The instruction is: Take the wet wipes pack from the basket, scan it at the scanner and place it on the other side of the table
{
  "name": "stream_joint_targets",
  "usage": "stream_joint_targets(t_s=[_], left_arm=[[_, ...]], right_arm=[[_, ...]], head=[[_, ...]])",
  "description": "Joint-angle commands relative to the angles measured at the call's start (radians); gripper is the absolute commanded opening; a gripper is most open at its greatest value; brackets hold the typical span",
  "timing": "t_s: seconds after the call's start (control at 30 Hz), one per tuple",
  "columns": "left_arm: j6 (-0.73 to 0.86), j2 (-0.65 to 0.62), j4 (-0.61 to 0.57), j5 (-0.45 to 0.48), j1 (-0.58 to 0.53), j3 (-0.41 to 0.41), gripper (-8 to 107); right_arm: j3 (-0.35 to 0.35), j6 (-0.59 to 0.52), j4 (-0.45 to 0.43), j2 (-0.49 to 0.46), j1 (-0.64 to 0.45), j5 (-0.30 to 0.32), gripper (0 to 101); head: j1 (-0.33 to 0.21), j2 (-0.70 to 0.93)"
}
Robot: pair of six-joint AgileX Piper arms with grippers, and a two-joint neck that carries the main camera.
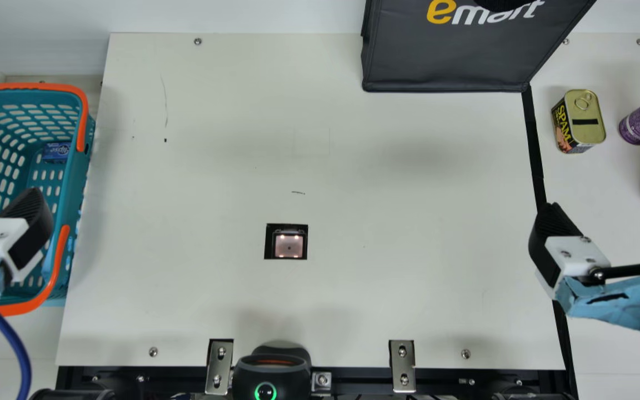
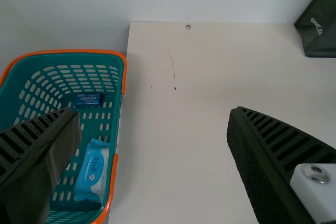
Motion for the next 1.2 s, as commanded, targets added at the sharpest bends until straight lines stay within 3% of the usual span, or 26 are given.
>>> stream_joint_targets(t_s=[0.0,0.47,0.83,1.17], left_arm=[[0.000,0.000,0.000,0.000,0.000,0.000,90],[0.000,0.000,0.000,0.000,0.000,0.000,90],[-0.016,0.011,0.005,-0.001,0.016,-0.002,90],[-0.142,0.111,0.027,-0.023,0.198,-0.017,90]], right_arm=[[0.000,0.000,0.000,0.000,0.000,0.000,95],[0.000,0.000,0.000,0.000,0.000,0.000,95],[0.000,0.000,0.000,0.000,0.000,0.001,95],[0.000,0.000,0.000,0.000,0.000,0.000,95]], head=[[-0.029,0.025],[-0.029,0.351],[-0.029,0.351],[-0.029,0.351]])
